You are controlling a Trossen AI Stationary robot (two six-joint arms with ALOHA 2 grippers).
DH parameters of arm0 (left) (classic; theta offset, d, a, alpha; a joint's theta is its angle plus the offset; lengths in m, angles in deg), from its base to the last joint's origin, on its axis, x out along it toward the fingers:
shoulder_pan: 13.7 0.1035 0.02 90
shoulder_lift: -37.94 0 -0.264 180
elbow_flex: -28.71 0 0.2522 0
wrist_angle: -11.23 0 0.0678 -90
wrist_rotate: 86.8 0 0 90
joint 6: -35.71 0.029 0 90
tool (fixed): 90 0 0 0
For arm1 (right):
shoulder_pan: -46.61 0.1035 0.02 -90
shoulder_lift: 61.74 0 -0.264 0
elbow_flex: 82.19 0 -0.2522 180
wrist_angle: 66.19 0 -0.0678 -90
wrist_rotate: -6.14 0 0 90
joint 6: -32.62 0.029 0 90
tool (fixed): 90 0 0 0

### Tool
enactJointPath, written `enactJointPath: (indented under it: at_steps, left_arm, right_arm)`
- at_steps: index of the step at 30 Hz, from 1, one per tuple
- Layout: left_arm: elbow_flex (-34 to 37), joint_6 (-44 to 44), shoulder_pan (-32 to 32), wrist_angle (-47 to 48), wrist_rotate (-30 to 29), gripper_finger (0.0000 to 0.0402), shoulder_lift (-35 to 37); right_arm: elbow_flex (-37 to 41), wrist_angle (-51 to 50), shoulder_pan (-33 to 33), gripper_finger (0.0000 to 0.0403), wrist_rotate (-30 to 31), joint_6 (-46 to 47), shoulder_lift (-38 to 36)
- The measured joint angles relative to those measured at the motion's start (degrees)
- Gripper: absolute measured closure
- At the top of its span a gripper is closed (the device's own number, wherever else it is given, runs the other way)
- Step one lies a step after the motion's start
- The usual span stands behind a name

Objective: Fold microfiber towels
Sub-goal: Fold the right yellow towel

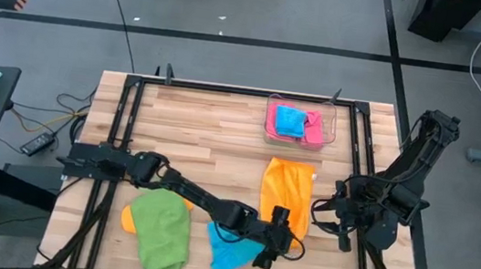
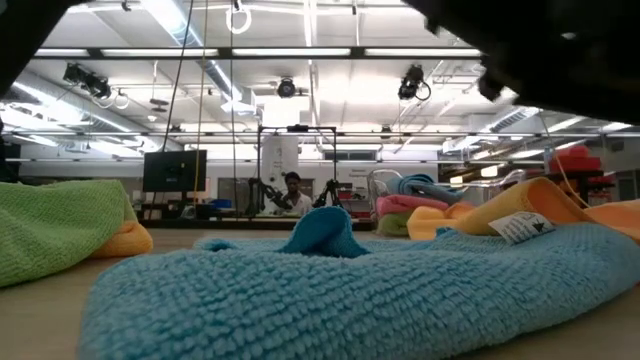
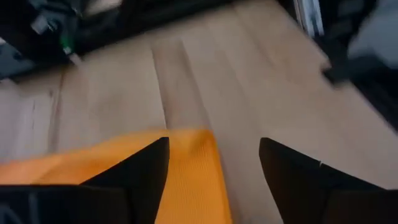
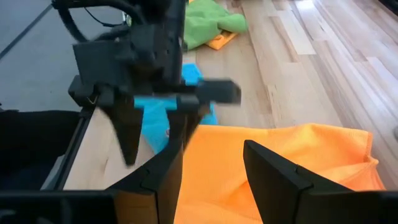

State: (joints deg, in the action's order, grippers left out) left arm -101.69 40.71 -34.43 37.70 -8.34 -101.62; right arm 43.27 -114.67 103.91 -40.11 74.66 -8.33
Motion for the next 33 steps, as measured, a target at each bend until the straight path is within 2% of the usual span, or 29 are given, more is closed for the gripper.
enactJointPath:
  at_steps: [5,10,13,16,20,27,33]
  left_arm:
    - [0.11,7.77,-1.06,16.13,-0.77,0.0167,3.81]
    - [0.16,19.59,-1.89,23.19,-4.64,0.0179,4.31]
    - [0.07,25.83,-2.21,23.82,-8.36,0.0178,3.76]
    - [0.22,30.05,-2.31,24.89,-9.38,0.0172,3.39]
    - [0.11,32.18,-2.24,24.41,-9.46,0.0171,3.45]
    - [0.98,35.73,-1.56,25.24,-9.41,0.0194,2.22]
    - [0.84,40.07,-2.38,22.34,-10.31,0.0207,0.97]
  right_arm:
    - [0.0,-0.15,0.0,0.0224,0.0,0.02,0.0]
    - [0.0,-0.31,-0.02,0.0224,1.21,-0.02,0.04]
    - [0.0,-0.31,0.0,0.0224,1.22,-0.02,0.04]
    - [0.0,-0.33,0.0,0.0224,1.22,0.04,0.07]
    - [0.0,-0.33,-0.01,0.0224,1.22,0.04,0.07]
    - [0.0,-0.33,0.0,0.0224,1.27,0.63,0.07]
    - [0.03,-0.45,-0.02,0.0224,1.33,0.98,0.28]
